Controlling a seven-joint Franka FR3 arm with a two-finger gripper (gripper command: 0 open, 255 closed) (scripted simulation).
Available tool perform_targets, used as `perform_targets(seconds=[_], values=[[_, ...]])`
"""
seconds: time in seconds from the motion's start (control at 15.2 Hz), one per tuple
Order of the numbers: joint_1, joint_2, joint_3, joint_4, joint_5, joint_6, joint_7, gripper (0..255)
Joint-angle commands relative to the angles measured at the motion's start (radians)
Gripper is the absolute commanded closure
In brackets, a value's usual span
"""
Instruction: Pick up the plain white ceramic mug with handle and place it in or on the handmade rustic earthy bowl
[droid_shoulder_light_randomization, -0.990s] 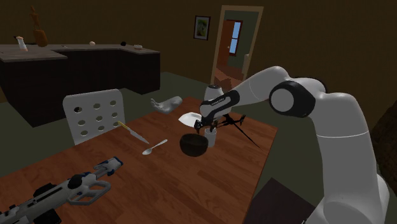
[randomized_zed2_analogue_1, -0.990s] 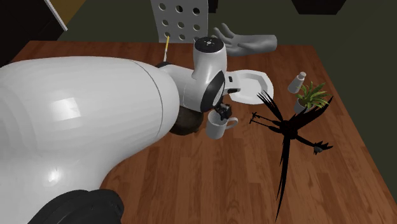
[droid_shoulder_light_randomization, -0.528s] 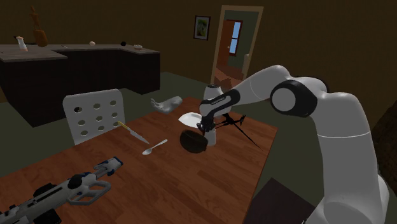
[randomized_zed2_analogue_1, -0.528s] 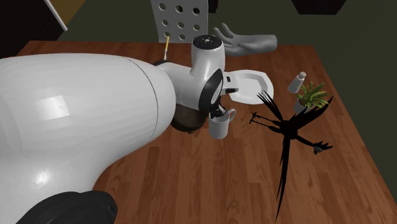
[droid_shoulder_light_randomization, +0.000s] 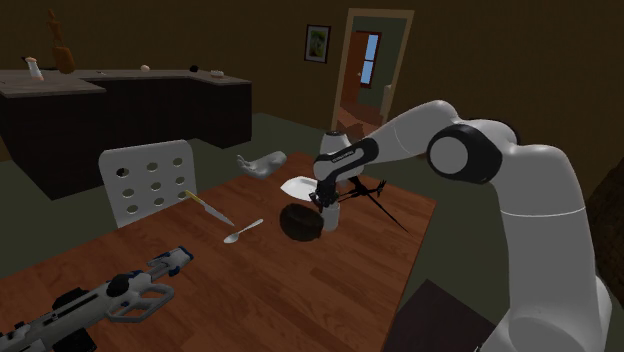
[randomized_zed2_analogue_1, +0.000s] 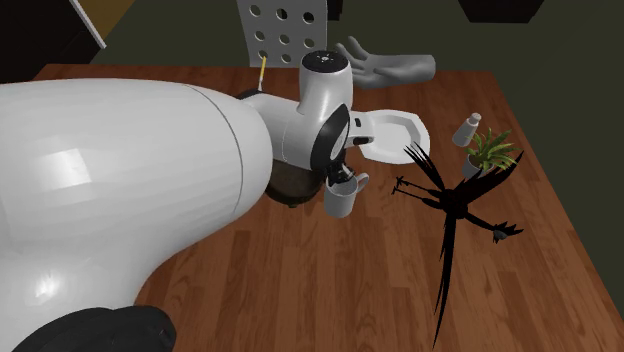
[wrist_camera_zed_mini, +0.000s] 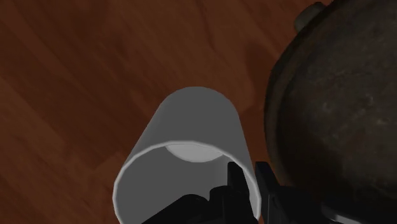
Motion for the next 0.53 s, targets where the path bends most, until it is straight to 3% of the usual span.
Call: perform_targets(seconds=[0.0,0.46], values=[[0.001,-0.014,0.001,0.001,0.000,-0.019,0.000,255],[0.002,-0.065,0.000,0.021,-0.001,-0.090,-0.002,255]])
